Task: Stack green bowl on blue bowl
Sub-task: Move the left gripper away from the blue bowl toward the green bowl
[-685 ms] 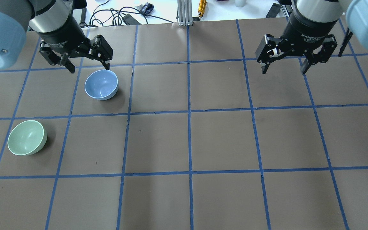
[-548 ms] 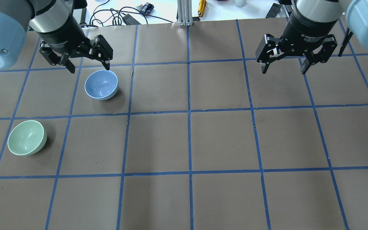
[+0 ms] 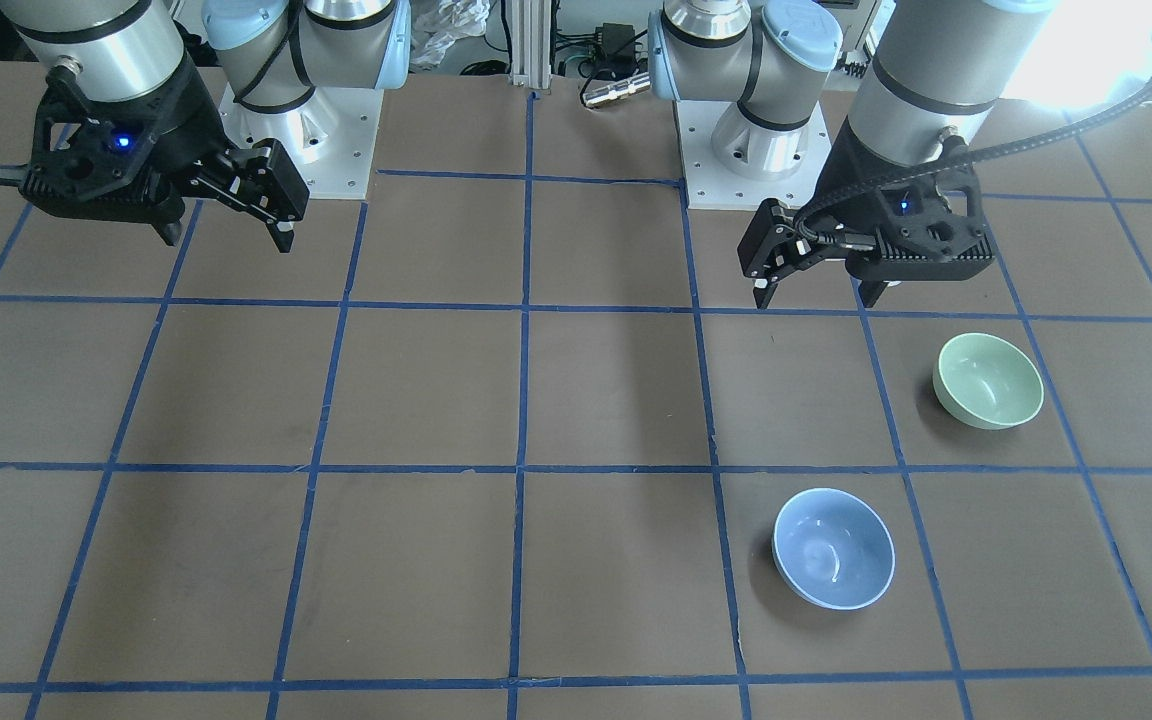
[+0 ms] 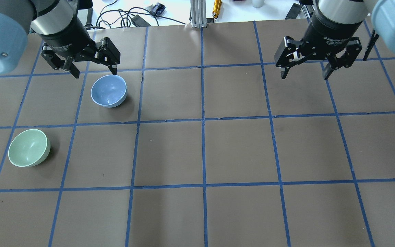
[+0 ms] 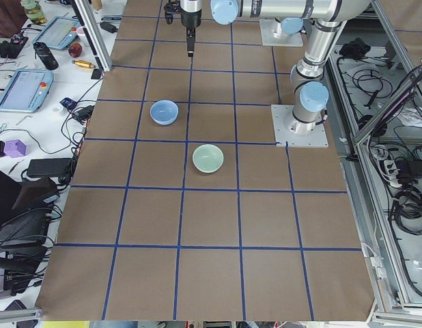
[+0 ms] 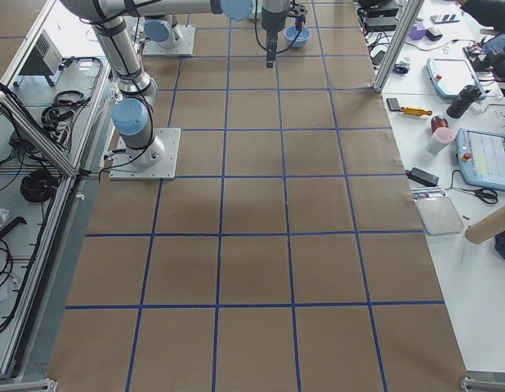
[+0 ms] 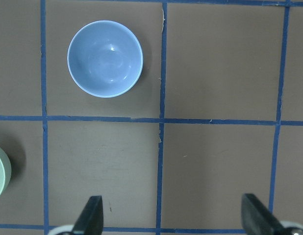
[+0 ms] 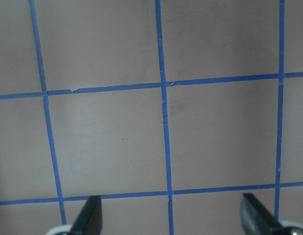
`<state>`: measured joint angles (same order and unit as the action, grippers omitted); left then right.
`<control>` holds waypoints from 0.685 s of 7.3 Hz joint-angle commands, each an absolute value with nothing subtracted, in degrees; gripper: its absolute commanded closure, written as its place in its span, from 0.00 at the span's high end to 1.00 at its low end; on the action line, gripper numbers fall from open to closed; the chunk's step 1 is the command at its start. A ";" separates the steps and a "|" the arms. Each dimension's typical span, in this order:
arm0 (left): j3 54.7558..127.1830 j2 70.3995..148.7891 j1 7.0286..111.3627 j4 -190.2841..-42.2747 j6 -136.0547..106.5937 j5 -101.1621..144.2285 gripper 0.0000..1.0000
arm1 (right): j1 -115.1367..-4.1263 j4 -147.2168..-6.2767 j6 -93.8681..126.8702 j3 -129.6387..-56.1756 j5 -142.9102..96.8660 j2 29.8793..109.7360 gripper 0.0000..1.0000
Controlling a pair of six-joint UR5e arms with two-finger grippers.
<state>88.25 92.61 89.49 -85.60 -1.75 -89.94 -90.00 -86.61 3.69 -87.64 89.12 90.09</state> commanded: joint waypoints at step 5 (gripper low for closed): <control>88.33 92.64 88.43 -85.69 -1.23 -90.35 1.00 | -90.00 -86.57 3.69 -87.71 89.12 90.09 1.00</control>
